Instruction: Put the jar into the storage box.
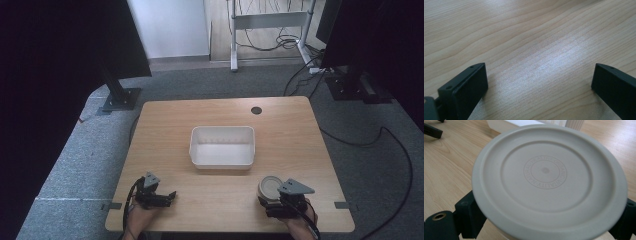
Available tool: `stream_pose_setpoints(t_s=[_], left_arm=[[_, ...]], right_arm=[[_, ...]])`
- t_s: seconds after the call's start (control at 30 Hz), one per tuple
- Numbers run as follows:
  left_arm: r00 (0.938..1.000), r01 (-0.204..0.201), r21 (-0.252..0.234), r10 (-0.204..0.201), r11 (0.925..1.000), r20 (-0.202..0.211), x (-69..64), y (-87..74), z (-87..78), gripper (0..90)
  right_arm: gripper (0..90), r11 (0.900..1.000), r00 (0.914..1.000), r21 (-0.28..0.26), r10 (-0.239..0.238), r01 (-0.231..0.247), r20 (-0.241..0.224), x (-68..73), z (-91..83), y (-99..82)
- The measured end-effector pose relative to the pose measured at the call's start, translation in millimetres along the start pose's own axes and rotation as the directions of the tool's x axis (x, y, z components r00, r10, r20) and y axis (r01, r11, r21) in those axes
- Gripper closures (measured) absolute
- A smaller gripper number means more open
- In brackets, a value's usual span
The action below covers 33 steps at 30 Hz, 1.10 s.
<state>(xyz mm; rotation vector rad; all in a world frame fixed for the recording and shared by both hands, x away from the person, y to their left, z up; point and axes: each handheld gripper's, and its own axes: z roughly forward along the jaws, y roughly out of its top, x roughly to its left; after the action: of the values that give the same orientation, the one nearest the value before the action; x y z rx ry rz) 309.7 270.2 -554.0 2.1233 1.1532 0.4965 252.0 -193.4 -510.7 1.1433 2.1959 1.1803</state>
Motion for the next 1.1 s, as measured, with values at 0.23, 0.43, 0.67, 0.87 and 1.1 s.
stream_pose_setpoints(t_s=[0.23, 0.43, 0.67, 0.87, 1.1], left_arm=[[1.0, 0.0, 0.0, 0.0, 1.0, 0.0, 0.0, 0.0, 0.0, 0.4], [1.0, 0.0, 0.0, 0.0, 1.0, 0.0, 0.0, 0.0, 0.0, 0.4], [1.0, 0.0, 0.0, 0.0, 1.0, 0.0, 0.0, 0.0, 0.0, 0.4], [1.0, 0.0, 0.0, 0.0, 1.0, 0.0, 0.0, 0.0, 0.0, 0.4], [1.0, 0.0, 0.0, 0.0, 1.0, 0.0, 0.0, 0.0, 0.0, 0.4]], right_arm=[[9.4, 0.9999, 0.9999, -0.005, -0.011, 0.011, -0.009, 2.0, 8.1, 11.3], [9.5, 0.9997, 0.9994, -0.006, -0.022, 0.022, -0.026, 5.6, 17.5, 21.5], [9.4, 0.9998, 0.9991, -0.006, -0.018, 0.018, -0.038, 6.9, 26.7, 29.8], [9.4, 0.9997, 0.999, -0.018, -0.019, 0.019, -0.04, 6.4, 31.6, 37.4], [9.4, 0.9994, 0.9991, -0.026, -0.023, 0.023, -0.036, 5.1, 38.4, 45.2]])
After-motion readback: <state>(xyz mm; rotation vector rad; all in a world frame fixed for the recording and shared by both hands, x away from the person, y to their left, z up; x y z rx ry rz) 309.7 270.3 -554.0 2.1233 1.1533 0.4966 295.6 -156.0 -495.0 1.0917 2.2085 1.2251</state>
